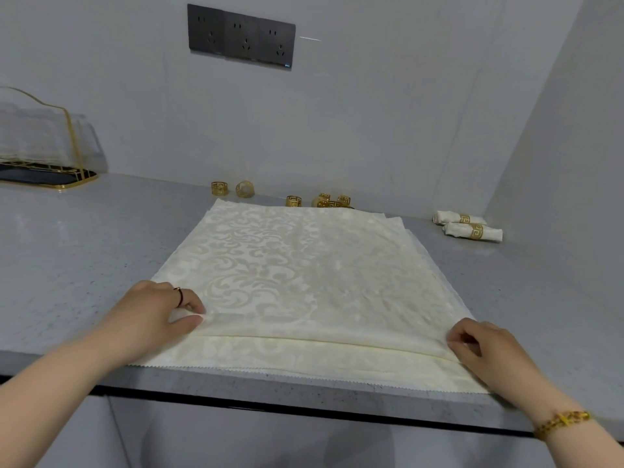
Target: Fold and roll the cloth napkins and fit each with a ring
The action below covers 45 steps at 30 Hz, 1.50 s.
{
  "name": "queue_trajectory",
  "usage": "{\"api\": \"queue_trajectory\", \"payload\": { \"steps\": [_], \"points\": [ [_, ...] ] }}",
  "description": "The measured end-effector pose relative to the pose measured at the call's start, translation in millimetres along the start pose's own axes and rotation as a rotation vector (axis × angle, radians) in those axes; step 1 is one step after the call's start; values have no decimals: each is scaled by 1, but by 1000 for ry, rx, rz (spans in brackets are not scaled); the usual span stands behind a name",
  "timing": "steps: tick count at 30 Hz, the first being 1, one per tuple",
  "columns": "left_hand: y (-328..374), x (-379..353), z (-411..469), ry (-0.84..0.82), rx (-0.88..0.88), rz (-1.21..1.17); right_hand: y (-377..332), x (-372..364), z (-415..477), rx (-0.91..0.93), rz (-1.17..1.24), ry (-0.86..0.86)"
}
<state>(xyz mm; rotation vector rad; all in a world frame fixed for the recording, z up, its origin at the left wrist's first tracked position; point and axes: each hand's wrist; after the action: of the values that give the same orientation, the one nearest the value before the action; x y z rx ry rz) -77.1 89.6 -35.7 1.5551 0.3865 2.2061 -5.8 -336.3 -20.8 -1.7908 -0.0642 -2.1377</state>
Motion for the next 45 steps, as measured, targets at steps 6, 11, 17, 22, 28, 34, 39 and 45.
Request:
{"api": "queue_trajectory", "payload": {
  "steps": [6, 11, 17, 22, 28, 34, 39, 45],
  "points": [
    [-1, -3, -2, 116, -155, -75, 8, -7, 3, 197, -223, 257],
    [5, -7, -4, 6, -412, 110, 11, -13, 0, 350, -226, 290],
    [-5, -6, -15, -8, -175, -154, 9, 7, -12, 124, 75, -14],
    [9, -7, -5, 76, -19, -283, 2, 10, -5, -50, 177, -15],
    [13, -6, 13, 51, 197, -418, -3, 7, 17, -113, 196, -72],
    [14, -3, 19, 6, 201, -269, -3, -1, 29, -47, -92, 35],
    [8, -6, 18, 51, -131, 51, 7, -10, 21, 202, -204, 201],
    [-4, -2, 6, -69, -94, -136, 9, 2, 10, 87, 54, 6]
  ]
}}
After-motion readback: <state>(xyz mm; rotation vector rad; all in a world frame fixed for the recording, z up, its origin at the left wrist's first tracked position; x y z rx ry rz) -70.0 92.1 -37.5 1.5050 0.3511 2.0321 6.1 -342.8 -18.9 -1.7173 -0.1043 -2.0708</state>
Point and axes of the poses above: each hand's wrist, its own z-axis towards the middle knuckle, its own x-axis out of the back of the hand, y = z × x, and after that the axes turned 10 degrees about -z, right-handed
